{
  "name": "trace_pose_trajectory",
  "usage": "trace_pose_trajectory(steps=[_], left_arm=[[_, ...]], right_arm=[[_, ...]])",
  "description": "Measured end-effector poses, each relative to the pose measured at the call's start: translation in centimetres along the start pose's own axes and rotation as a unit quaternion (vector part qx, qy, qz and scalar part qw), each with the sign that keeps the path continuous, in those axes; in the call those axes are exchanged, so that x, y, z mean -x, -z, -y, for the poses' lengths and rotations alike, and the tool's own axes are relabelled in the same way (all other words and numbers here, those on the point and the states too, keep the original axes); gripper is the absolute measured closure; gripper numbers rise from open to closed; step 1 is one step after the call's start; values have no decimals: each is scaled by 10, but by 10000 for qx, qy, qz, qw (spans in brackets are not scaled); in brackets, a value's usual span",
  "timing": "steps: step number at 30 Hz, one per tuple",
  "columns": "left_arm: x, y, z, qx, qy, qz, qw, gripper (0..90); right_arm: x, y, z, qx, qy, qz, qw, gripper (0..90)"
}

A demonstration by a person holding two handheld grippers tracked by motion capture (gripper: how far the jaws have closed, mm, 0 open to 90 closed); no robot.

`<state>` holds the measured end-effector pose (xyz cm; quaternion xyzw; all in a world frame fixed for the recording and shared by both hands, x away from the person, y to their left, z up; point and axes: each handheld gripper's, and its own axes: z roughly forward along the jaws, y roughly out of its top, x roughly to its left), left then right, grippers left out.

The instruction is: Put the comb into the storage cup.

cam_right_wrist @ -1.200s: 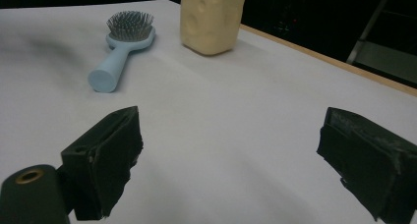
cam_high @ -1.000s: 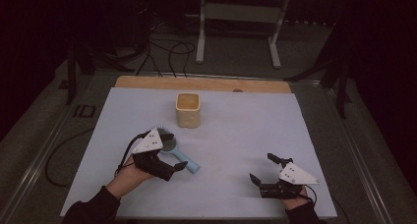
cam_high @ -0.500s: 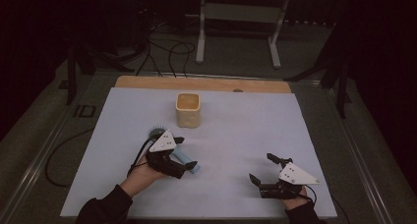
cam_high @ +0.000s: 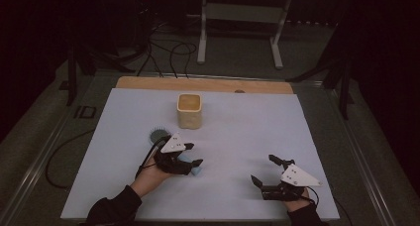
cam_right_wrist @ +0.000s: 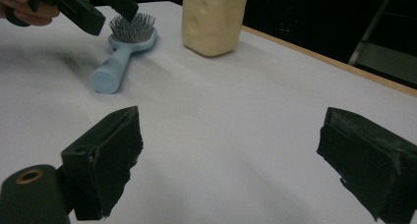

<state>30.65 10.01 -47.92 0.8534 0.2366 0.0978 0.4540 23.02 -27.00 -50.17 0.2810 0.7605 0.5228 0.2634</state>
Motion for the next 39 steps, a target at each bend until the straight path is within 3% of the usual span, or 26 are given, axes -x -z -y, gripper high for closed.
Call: trace_pose_trajectory(steps=[8, 12, 18, 28, 35, 39], left_arm=[[-3, -11, -2, -44, 172, -3, 9998, 609], [-3, -16, -2, -133, 125, -51, 9998, 682], [-4, -25, -1, -280, 118, -29, 9995, 881], [-3, -37, 1, -729, 160, 166, 9971, 898], [-2, -42, -1, -1134, 195, 303, 9929, 899], [-2, -42, 1, -1244, 170, 370, 9914, 898]], right_arm=[[0, 0, 0, -18, 33, 10, 10000, 89], [0, 0, 0, -12, 16, 11, 10000, 89], [0, 0, 0, -11, 20, 8, 10000, 89], [0, 0, 0, 1, 16, 2, 10000, 89], [0, 0, 0, 0, 15, 0, 10000, 89], [-1, 0, 0, -5, 42, -7, 10000, 89]])
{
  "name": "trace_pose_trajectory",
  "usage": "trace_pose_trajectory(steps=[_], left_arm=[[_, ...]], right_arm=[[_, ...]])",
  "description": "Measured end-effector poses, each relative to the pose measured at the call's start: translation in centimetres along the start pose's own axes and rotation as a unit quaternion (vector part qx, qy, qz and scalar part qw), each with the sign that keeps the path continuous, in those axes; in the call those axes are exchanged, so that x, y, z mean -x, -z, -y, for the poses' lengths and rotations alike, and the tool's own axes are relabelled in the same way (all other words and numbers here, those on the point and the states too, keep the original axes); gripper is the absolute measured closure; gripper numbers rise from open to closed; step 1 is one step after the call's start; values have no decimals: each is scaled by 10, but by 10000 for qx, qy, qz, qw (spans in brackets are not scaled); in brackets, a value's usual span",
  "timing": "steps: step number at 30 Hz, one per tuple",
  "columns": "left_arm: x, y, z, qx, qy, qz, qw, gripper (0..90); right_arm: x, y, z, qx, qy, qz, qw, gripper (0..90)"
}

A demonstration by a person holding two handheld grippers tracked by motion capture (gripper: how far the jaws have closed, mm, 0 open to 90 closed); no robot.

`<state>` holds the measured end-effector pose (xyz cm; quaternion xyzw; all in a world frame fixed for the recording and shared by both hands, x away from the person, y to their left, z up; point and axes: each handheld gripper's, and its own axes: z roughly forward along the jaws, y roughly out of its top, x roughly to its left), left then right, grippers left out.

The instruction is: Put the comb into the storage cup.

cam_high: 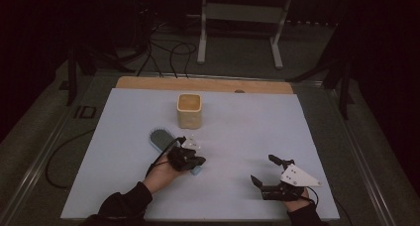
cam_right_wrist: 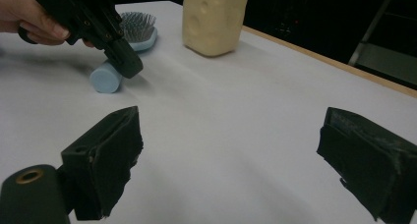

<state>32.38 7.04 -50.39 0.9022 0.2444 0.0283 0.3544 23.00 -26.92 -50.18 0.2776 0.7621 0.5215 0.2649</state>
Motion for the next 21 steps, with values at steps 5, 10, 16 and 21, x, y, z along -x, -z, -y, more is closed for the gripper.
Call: trace_pose_trajectory(steps=[5, 10, 16, 21], left_arm=[[-1, 0, 1, -84, 59, 37, 9999, 899], [3, 3, 4, -260, -40, 68, 9996, 899], [9, 15, 14, -378, -50, 64, 9993, 899], [12, 23, 22, -463, -21, 51, 9989, 899]], right_arm=[[0, 0, 0, -4, -8, -10, 10000, 89], [0, 0, 0, 3, -5, -4, 10000, 89], [-1, 0, -1, 16, -9, -2, 10000, 89], [-1, 0, -1, 25, 5, -4, 10000, 89]])
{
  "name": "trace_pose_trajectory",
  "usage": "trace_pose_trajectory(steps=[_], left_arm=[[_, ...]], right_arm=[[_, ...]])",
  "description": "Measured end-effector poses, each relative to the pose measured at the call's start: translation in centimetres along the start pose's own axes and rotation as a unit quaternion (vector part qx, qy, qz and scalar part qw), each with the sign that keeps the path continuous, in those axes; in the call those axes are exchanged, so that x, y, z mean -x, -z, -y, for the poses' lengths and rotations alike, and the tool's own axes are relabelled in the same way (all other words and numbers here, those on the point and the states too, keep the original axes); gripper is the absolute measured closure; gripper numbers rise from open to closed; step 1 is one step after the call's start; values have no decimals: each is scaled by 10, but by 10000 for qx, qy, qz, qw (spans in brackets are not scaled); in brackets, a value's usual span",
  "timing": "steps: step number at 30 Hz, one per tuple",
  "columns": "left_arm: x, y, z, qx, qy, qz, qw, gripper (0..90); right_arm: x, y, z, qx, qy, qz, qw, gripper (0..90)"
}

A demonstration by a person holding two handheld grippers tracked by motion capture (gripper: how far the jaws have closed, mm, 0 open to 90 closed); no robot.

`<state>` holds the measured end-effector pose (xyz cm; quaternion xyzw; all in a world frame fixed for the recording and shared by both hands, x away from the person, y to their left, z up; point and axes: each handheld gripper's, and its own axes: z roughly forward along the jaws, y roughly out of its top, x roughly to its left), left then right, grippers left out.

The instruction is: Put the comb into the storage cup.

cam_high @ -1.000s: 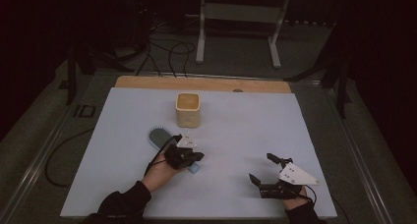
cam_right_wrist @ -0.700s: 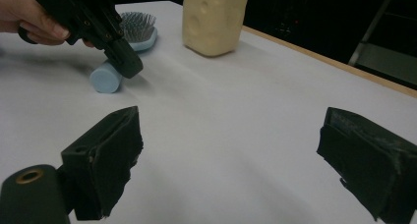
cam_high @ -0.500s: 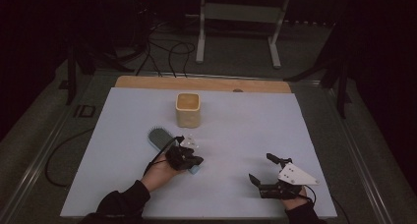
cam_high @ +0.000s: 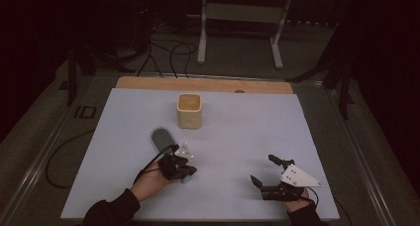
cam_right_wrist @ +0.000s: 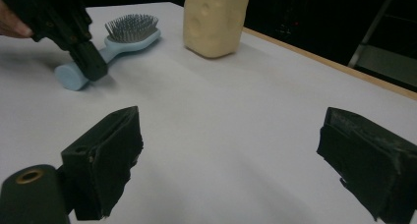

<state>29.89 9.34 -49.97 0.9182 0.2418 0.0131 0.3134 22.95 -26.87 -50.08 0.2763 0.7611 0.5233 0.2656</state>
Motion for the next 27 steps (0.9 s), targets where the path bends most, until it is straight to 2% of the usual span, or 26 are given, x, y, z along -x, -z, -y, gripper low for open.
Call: trace_pose_trajectory(steps=[11, 20, 27], left_arm=[[4, 21, 25, -118, -21, -143, 9998, 899], [0, 38, 46, -173, 168, -261, 9994, 899], [-4, 52, 58, -271, 238, -369, 9987, 899]], right_arm=[[0, 0, 0, -15, 6, 12, 10000, 89], [-1, -1, 0, -19, 17, 11, 10000, 89], [-1, -1, 0, -27, 23, 9, 10000, 89]])
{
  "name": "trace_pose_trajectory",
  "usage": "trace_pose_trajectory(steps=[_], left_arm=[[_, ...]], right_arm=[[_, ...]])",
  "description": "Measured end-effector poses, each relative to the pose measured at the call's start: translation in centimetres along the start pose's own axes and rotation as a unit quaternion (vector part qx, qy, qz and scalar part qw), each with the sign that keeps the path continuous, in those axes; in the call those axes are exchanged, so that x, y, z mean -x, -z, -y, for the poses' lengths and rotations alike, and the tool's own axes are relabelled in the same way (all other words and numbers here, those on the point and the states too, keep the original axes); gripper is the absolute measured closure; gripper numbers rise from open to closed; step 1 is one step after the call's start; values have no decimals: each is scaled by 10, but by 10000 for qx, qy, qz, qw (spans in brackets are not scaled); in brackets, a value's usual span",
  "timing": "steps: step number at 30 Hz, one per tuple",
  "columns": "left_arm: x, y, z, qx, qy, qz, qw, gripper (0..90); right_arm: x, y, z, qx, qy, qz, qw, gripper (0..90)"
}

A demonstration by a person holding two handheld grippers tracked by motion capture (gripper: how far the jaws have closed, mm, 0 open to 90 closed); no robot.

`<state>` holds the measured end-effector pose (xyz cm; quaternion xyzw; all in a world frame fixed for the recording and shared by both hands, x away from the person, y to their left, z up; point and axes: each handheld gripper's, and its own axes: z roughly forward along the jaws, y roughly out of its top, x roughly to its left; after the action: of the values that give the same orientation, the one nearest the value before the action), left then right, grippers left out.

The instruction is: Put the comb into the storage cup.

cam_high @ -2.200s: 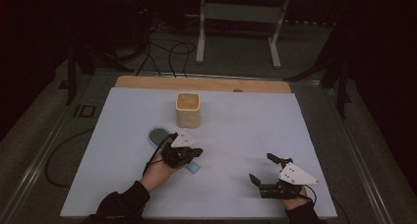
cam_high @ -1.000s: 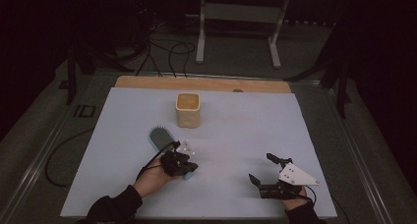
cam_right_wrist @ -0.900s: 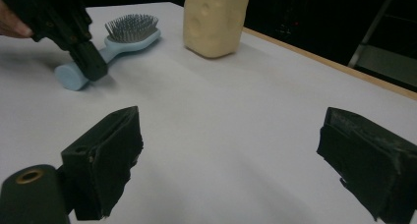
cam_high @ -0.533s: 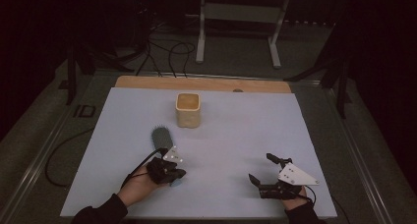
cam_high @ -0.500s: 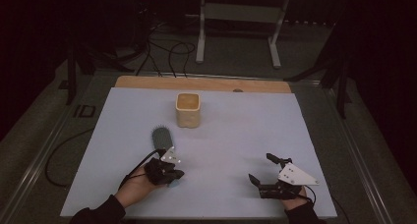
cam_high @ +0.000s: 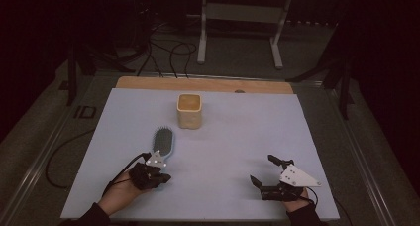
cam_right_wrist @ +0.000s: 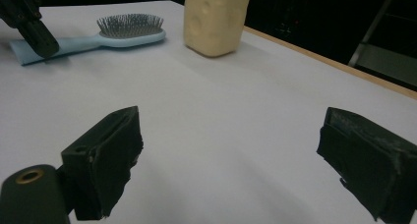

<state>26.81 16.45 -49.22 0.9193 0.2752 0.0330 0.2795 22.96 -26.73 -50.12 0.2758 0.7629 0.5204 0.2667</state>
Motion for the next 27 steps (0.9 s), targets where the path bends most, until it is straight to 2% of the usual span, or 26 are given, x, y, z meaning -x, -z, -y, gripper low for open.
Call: trace_pose_trajectory(steps=[8, 13, 20, 27], left_arm=[[-3, 12, 10, -112, 33, -126, 9999, 899], [-9, 17, 16, -186, 179, -209, 9994, 899], [-14, 22, 25, -327, 241, -353, 9986, 899], [-19, 32, 37, -348, 403, -475, 9974, 899]], right_arm=[[0, 0, 0, -6, -3, -3, 10000, 89], [0, 0, 0, -8, -4, -4, 10000, 89], [0, 0, 0, -9, -13, 0, 10000, 89], [0, 0, 0, -12, -15, -2, 10000, 89]])
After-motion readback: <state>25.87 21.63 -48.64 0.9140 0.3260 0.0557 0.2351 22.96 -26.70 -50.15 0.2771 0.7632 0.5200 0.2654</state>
